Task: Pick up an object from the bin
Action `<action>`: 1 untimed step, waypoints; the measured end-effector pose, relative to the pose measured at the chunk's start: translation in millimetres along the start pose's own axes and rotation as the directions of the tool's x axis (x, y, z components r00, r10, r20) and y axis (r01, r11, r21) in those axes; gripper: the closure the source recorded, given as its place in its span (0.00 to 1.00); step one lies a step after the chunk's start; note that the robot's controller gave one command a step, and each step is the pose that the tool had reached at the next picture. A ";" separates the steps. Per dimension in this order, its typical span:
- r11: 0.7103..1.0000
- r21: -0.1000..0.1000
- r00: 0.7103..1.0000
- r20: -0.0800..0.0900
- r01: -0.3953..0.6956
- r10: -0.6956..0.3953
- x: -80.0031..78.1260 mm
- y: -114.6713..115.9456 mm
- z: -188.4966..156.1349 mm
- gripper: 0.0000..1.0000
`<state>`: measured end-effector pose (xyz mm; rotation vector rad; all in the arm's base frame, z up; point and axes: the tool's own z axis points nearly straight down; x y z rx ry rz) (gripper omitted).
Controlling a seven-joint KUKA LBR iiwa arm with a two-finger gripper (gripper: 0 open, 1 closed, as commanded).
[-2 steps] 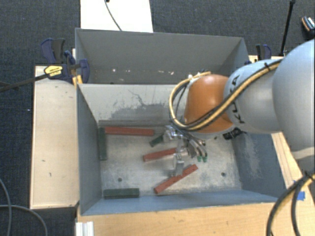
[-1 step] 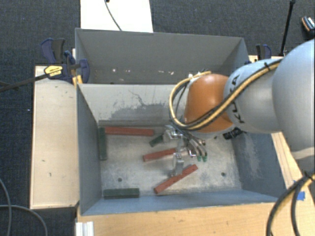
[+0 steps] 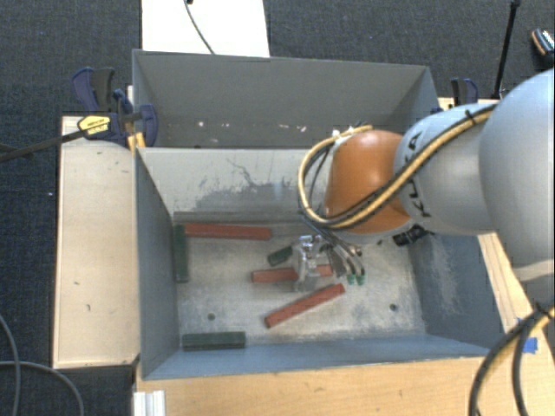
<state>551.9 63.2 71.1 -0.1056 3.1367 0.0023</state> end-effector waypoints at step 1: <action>1.000 0.000 1.000 0.006 -0.005 0.005 -2.6 0.2 -79.3 1.00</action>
Offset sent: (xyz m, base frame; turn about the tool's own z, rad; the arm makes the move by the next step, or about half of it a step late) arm 0.0000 0.0001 0.0740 0.0000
